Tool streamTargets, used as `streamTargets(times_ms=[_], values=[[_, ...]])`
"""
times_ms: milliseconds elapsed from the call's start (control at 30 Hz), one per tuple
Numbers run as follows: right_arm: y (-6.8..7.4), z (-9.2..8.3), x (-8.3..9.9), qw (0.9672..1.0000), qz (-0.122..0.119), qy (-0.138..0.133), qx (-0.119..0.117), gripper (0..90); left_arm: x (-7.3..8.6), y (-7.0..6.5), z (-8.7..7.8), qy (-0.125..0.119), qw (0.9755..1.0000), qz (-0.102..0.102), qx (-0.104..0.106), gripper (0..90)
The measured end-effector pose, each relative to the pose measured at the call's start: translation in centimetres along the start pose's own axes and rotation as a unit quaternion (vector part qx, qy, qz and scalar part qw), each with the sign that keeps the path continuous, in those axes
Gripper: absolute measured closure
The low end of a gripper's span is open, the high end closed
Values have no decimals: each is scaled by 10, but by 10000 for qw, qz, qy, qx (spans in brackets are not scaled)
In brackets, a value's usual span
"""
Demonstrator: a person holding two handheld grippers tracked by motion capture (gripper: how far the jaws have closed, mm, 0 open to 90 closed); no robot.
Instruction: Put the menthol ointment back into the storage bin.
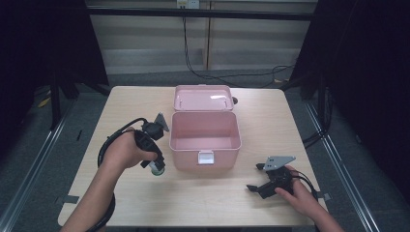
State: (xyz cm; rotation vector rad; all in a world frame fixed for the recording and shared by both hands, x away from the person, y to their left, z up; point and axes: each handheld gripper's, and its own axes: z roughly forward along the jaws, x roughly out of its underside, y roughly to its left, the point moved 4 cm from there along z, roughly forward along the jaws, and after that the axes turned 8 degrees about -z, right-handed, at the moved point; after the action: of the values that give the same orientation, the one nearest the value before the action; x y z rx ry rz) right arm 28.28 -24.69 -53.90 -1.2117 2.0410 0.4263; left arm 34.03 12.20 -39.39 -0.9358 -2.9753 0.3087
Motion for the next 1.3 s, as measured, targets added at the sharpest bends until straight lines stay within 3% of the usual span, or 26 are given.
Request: streamTargets(times_ms=[967, 1300], values=[[0, 0, 0, 10000, -2, 10, -5, 95, -29, -15, -61, -134, 9999, 71, -78, 501], [0, 0, 0, 10000, -1, 11, -4, 95, -42, -18, -68, -172, 9998, 44, -54, 501]])
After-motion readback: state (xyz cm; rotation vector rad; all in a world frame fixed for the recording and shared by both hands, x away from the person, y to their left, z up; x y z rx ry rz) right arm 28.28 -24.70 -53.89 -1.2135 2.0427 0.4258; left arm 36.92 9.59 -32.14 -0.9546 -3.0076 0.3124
